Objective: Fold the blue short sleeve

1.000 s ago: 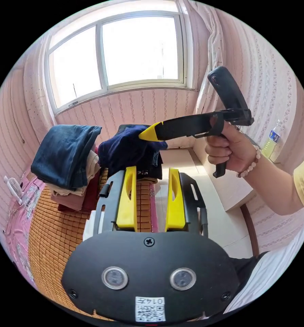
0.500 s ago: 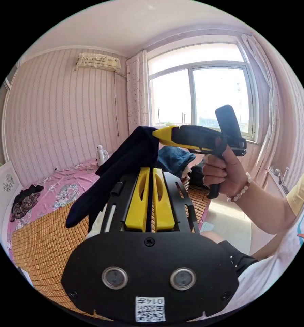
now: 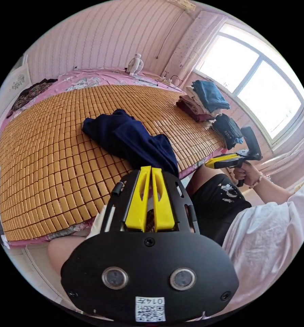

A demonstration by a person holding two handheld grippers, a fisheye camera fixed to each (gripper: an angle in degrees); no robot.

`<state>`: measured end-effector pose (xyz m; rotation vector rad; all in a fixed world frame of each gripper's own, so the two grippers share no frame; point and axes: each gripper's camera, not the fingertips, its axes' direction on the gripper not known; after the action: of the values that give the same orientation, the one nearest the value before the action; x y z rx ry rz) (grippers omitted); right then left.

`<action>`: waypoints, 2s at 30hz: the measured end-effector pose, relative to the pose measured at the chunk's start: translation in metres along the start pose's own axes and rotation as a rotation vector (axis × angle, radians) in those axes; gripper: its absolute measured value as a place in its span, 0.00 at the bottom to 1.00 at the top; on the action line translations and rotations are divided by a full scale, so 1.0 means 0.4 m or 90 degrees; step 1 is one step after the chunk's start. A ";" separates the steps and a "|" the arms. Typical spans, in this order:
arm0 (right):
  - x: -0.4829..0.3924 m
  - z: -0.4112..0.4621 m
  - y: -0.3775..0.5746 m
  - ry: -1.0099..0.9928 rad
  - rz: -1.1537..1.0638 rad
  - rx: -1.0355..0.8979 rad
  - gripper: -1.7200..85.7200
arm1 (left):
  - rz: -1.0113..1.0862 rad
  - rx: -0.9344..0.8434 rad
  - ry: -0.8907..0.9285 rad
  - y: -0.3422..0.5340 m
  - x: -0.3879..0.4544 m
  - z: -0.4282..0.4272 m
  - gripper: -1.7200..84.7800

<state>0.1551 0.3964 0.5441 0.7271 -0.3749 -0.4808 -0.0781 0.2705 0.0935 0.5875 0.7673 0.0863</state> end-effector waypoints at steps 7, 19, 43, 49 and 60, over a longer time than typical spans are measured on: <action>-0.044 0.042 -0.164 0.098 -0.067 -0.037 0.09 | -0.057 0.060 -0.005 -0.101 -0.149 -0.042 0.09; -0.068 0.194 -0.428 0.188 -0.107 -0.100 0.14 | -0.015 -0.128 -0.094 -0.373 -0.235 0.114 0.07; -0.024 0.212 -0.591 -0.002 -0.056 -0.056 0.17 | -0.056 0.054 0.100 -0.058 -0.289 -0.346 0.01; -0.037 0.242 -0.639 0.058 -0.079 -0.068 0.06 | -0.025 0.064 0.060 -0.051 -0.279 -0.409 0.01; 0.280 -0.026 -0.419 0.108 0.183 0.016 0.13 | -0.071 0.079 0.067 0.010 -0.303 -0.476 0.01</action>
<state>0.2051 0.2332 0.4365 0.7186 -0.3197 -0.1419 -0.2941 0.3290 0.0634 0.6605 0.9114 -0.0345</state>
